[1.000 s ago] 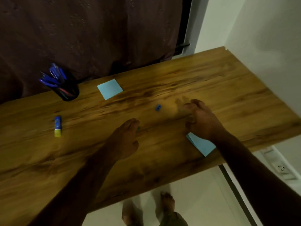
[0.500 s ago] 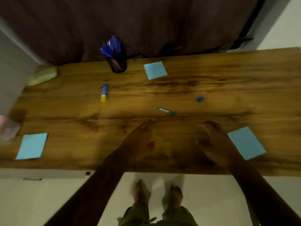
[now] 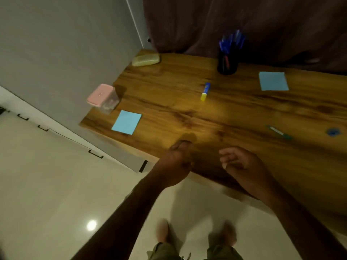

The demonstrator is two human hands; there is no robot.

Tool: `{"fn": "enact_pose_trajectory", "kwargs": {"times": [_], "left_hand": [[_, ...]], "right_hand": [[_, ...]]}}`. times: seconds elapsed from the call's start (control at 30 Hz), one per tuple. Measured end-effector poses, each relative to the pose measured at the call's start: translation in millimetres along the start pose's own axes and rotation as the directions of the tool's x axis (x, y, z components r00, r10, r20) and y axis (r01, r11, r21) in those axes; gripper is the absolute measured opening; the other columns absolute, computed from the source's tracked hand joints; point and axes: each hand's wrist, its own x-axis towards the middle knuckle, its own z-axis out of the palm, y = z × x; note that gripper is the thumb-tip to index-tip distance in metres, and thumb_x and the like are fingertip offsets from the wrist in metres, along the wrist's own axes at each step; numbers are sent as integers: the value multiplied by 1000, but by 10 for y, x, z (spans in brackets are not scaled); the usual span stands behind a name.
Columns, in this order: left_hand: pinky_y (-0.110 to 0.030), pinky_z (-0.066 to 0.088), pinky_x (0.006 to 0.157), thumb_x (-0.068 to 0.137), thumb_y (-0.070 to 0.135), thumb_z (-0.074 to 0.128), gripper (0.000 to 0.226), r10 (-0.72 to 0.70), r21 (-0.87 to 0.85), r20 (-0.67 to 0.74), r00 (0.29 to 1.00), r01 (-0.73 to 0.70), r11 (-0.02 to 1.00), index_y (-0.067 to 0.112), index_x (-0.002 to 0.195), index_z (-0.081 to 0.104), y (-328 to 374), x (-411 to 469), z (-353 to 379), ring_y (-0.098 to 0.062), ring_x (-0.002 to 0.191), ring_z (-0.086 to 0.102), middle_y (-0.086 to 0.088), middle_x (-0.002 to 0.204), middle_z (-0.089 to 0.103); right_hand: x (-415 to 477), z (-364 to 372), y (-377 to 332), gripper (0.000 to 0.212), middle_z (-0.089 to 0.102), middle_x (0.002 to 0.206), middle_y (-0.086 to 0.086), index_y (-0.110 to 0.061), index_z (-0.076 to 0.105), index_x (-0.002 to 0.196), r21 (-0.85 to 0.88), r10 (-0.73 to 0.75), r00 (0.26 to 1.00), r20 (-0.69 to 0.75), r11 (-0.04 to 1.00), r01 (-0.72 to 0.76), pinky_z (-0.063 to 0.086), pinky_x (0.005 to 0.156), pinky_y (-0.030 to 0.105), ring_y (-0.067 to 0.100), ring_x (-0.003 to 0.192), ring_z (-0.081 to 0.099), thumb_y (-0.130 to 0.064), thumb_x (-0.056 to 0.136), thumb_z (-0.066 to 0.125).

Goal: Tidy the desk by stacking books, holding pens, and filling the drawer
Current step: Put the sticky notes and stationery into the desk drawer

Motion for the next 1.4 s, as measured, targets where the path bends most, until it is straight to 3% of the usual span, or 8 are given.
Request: {"fn": "enact_pose_trajectory", "kwargs": {"times": [0.17, 0.33, 0.5, 0.67, 0.8, 0.9, 1.1, 1.4], "left_hand": [[-33, 54, 95, 91, 14, 66, 33, -60, -169, -111, 992, 41, 985, 15, 123, 59, -600, -322, -185, -19, 109, 63, -3, 119, 66], [-20, 53, 88, 91, 10, 62, 22, -241, -384, 88, 967, 256, 887, 21, 110, 63, -1233, -587, -216, -5, 99, 64, 6, 106, 68], [-32, 51, 77, 68, 12, 64, 30, -398, -693, 358, 845, 526, 494, 13, 98, 65, -1770, -767, -97, -23, 88, 65, -10, 94, 69], [-51, 48, 99, 59, 27, 68, 63, -440, -773, 461, 771, 592, 228, 4, 116, 56, -2073, -764, 3, -40, 109, 63, -25, 120, 65], [-50, 47, 99, 54, 23, 75, 78, -460, -814, 532, 711, 578, -49, 0, 124, 49, -2274, -579, 238, -36, 108, 63, -21, 115, 64], [-45, 53, 92, 89, 3, 60, 36, -516, -806, 570, 640, 556, -201, 2, 124, 53, -2429, -356, 485, -37, 116, 63, -18, 117, 67], [-44, 47, 102, 80, -9, 50, 26, -444, -839, 542, 714, 431, -332, 16, 77, 58, -2467, -19, 606, -26, 99, 64, -3, 84, 67], [-42, 52, 85, 72, -12, 44, 34, -434, -864, 495, 752, 374, -337, 20, 81, 54, -2508, 26, 692, -24, 102, 65, -1, 91, 67]], "right_hand": [[-40, 773, -213, 23, 75, 89, -3, -33, 70, 101, 48, 145, 964, 221, 986, -160, 53, 69, 23, 14, 87, 71, -12, 93, 66], [-125, 1504, -248, 21, 76, 99, -10, -29, 70, 108, 83, 316, 905, 284, 932, -351, 58, 81, 35, 10, 90, 73, -14, 94, 62], [-172, 2062, -65, 22, 76, 105, -2, -22, 69, 114, 299, 450, 857, 251, 806, -511, 55, 87, 42, 18, 96, 73, -13, 97, 59], [0, 2435, 296, 28, 75, 112, 1, -20, 64, 122, 578, 608, 756, 242, 535, -616, 51, 88, 41, 22, 104, 72, -12, 95, 58], [299, 2545, 636, 19, 72, 120, 5, -17, 60, 113, 830, 702, 672, 236, 214, -515, 50, 82, 38, 25, 111, 69, -9, 95, 56], [448, 2507, 802, 13, 72, 118, 2, -18, 58, 97, 925, 739, 648, 183, 94, -368, 51, 81, 35, 22, 114, 68, -5, 94, 56], [430, 2310, 957, 19, 76, 97, 3, -11, 63, 86, 996, 788, 616, 26, 32, -83, 50, 87, 34, 21, 113, 67, 5, 91, 53], [329, 2069, 1255, 29, 69, 96, 2, -15, 59, 75, 997, 783, 618, -75, 44, 66, 49, 83, 34, 21, 104, 61, 10, 82, 47]]}}
